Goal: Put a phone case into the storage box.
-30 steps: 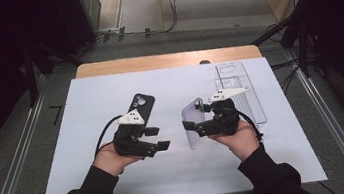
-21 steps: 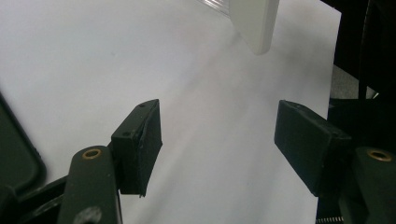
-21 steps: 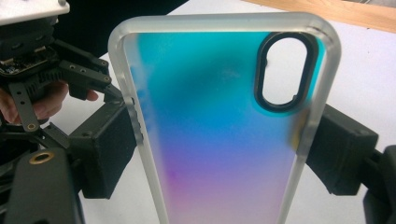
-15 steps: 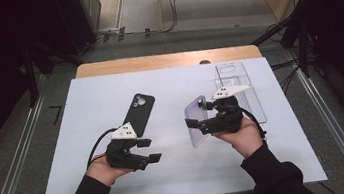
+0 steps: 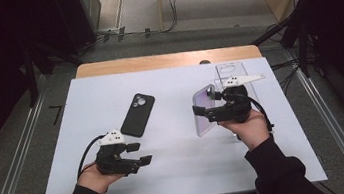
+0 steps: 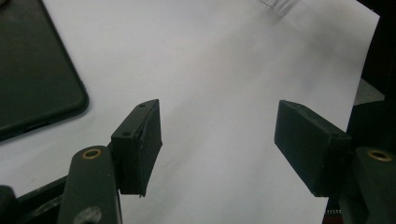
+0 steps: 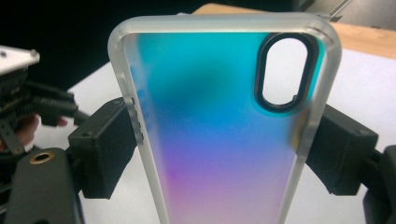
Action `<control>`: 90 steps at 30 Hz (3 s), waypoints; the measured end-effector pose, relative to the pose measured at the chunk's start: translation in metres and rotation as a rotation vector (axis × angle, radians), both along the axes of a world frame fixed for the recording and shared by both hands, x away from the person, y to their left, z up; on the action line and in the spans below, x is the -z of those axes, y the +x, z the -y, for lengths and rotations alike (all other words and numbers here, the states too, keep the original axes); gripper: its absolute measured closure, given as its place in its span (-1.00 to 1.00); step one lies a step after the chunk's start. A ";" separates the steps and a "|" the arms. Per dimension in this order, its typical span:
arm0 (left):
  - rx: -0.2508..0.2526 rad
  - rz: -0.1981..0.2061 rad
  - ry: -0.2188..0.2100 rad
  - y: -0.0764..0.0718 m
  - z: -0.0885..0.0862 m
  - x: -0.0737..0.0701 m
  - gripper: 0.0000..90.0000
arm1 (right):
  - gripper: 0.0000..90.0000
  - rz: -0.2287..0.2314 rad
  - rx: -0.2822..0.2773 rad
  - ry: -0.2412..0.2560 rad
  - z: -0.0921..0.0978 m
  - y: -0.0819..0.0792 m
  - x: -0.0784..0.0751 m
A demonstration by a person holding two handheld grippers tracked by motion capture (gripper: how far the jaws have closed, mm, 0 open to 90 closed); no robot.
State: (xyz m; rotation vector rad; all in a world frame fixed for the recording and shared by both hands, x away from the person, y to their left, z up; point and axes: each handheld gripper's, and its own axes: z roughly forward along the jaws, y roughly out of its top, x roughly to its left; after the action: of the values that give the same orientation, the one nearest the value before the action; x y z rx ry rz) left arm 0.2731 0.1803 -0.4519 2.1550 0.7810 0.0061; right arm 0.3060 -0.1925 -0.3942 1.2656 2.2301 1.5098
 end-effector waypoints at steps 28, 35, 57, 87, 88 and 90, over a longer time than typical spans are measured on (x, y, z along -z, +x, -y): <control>-0.078 -0.026 -0.018 -0.013 -0.014 0.000 -0.29 | -0.66 0.064 0.222 -0.045 0.051 0.022 -0.019; -0.089 -0.028 -0.020 -0.013 -0.017 0.000 -0.29 | -0.66 0.066 0.273 -0.052 0.061 0.027 -0.017; -0.100 -0.031 -0.035 -0.011 -0.020 0.002 -0.29 | -0.66 0.058 0.408 -0.088 0.084 0.061 -0.006; -0.091 -0.028 -0.046 -0.011 -0.018 0.002 -0.29 | -0.67 -0.037 0.561 -0.143 0.092 0.153 0.037; -0.091 -0.029 -0.046 -0.011 -0.018 0.002 -0.29 | -0.67 -0.037 0.564 -0.152 0.091 0.155 0.039; -0.092 -0.028 -0.050 -0.011 -0.018 0.003 -0.29 | -0.67 -0.036 0.569 -0.162 0.090 0.159 0.042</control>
State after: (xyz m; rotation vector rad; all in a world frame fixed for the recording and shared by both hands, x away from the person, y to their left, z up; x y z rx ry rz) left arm 0.2625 0.1986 -0.4545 2.0742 0.8869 0.0041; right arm 0.4653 -0.2823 -0.4362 1.6876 1.7426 1.0758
